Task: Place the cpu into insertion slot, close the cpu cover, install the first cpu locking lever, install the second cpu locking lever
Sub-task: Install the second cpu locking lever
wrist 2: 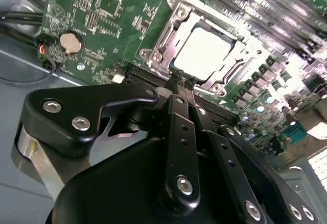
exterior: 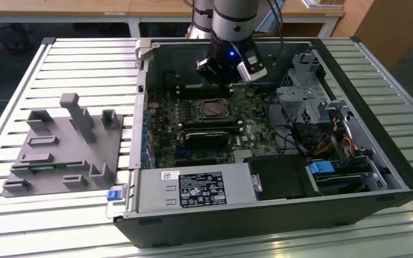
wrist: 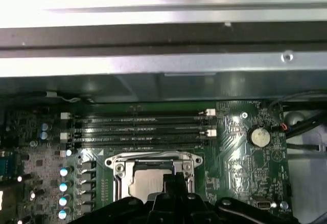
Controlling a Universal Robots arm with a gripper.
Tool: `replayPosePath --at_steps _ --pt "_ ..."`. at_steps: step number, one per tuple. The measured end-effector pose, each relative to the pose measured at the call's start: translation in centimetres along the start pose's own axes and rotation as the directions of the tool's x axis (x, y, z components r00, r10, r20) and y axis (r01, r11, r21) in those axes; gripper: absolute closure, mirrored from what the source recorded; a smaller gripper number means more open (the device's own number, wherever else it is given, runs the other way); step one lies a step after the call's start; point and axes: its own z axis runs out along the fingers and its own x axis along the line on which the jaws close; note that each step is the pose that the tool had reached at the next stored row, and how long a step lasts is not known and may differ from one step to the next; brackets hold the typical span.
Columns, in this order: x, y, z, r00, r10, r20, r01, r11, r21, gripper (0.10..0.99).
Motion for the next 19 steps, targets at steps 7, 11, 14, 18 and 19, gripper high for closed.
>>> replayPosePath --at_steps 7,11,14,18,19 --pt "0.06 -1.73 -0.18 1.0000 -0.001 -0.0002 0.001 1.0000 0.000 0.980" --pt "0.06 -2.13 0.00 0.9999 -0.011 -0.0070 0.011 0.9999 0.000 0.980" --pt "0.06 -2.34 0.26 0.9994 -0.029 -0.0205 0.029 0.9996 0.001 0.980" --pt "0.03 -2.87 0.44 0.9993 -0.031 -0.0216 0.031 0.9995 0.000 0.980" --pt "0.02 -3.02 0.45 0.9993 -0.031 -0.0216 0.031 0.9995 0.000 0.980"
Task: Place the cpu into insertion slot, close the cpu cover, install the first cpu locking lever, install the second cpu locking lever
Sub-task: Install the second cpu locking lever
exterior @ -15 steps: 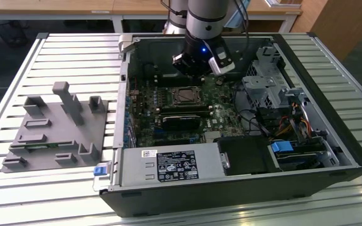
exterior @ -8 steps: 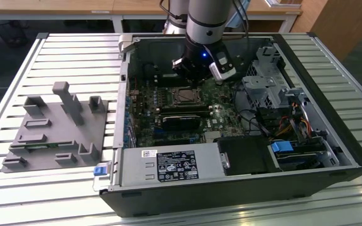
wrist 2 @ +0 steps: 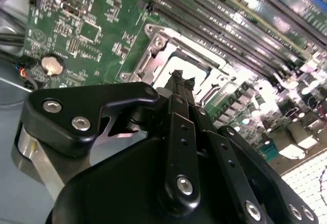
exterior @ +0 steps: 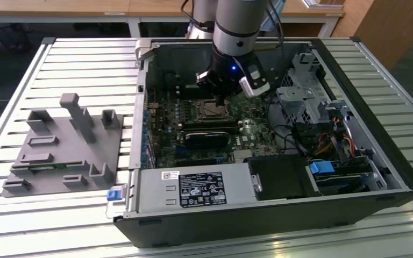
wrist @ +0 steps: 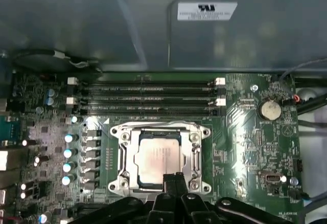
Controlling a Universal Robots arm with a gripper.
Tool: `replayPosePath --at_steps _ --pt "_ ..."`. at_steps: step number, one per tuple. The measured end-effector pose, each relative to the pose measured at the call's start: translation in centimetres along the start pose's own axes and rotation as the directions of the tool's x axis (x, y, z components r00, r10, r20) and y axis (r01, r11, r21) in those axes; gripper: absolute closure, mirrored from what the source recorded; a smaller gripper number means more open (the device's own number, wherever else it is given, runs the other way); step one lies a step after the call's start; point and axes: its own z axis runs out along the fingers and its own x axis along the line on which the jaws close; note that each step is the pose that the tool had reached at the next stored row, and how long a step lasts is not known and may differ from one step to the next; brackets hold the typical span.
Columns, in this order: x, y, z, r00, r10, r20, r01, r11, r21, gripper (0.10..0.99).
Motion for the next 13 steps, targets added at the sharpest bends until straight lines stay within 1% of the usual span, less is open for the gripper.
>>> replayPosePath --at_steps 10,11,13 --pt "0.11 -1.79 -0.06 1.0000 0.000 0.0001 0.000 1.0000 0.000 0.980" --pt "0.24 -1.84 -0.05 1.0000 0.000 0.0001 0.000 1.0000 0.000 0.980" --pt "0.82 -1.85 -0.02 1.0000 0.000 0.0002 0.000 1.0000 0.000 0.980"
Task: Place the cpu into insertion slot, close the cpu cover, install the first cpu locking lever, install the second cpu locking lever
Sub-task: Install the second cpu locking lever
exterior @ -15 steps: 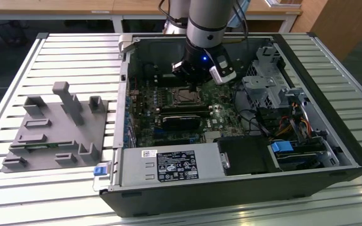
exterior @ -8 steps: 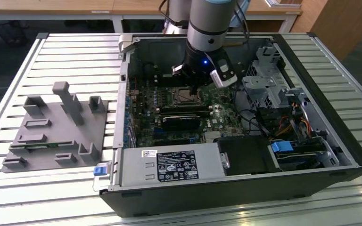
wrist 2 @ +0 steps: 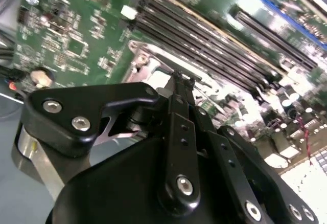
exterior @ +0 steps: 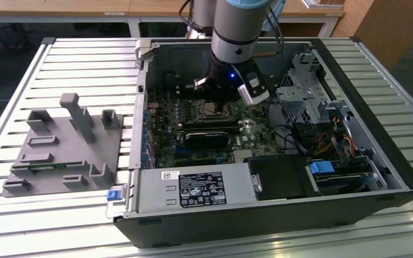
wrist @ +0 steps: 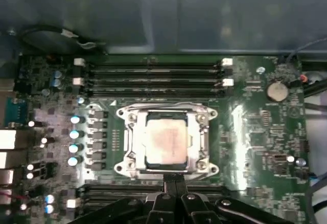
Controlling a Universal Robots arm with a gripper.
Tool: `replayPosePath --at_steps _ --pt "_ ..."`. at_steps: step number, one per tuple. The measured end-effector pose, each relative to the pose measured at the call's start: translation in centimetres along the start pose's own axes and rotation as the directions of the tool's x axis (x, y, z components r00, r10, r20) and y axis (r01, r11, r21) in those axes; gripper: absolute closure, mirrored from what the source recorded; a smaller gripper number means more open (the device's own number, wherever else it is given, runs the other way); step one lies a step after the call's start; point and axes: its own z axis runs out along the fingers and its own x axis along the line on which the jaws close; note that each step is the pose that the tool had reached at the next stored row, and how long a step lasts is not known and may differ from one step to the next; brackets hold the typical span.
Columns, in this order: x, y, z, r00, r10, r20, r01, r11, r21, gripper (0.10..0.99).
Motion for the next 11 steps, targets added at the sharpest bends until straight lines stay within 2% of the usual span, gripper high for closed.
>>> replayPosePath --at_steps 6,11 --pt "0.71 -0.45 -0.01 1.0000 0.000 -0.0001 0.000 1.0000 0.000 0.980" --pt "1.65 -0.70 0.02 1.0000 0.000 -0.0001 0.000 1.0000 0.000 0.980"
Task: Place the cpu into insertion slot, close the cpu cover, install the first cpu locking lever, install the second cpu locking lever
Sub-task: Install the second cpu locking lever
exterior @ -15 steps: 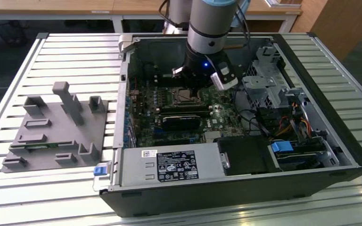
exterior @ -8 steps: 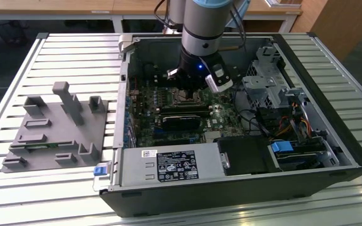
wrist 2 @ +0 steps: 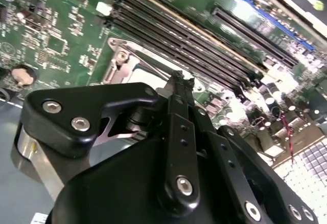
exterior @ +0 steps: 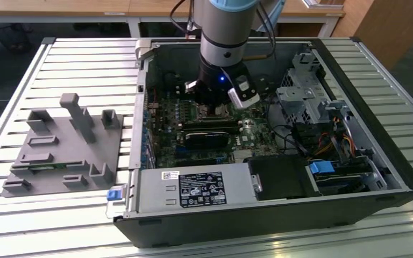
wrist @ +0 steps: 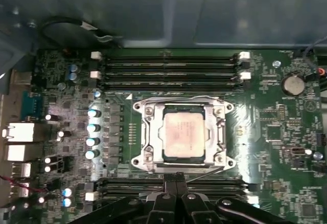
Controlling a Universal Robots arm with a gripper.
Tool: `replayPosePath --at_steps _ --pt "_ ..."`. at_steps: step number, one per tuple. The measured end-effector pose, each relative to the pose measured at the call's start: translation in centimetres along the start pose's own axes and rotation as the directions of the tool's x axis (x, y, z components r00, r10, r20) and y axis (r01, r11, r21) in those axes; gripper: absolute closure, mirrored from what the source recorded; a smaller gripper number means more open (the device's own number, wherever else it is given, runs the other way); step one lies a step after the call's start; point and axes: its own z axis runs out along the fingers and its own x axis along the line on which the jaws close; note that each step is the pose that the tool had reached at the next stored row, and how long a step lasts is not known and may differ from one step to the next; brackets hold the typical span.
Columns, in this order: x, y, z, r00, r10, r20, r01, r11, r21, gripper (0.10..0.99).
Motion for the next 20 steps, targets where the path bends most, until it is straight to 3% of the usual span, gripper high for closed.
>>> replayPosePath --at_steps 8,11,13,16,20 --pt "0.65 -0.23 1.09 1.0000 0.000 -0.0002 0.000 1.0000 -0.004 0.980" --pt "0.67 -0.31 1.56 1.0000 0.000 -0.0002 0.000 0.9999 -0.010 0.980" --pt "0.71 -0.48 1.72 1.0000 0.000 -0.0005 0.000 0.9998 -0.019 0.980" --pt "0.87 -1.00 1.76 1.0000 -0.001 -0.0007 0.001 0.9991 -0.042 0.980" --pt "1.50 -1.55 1.74 1.0000 -0.001 -0.0002 0.001 0.9981 -0.062 0.980"
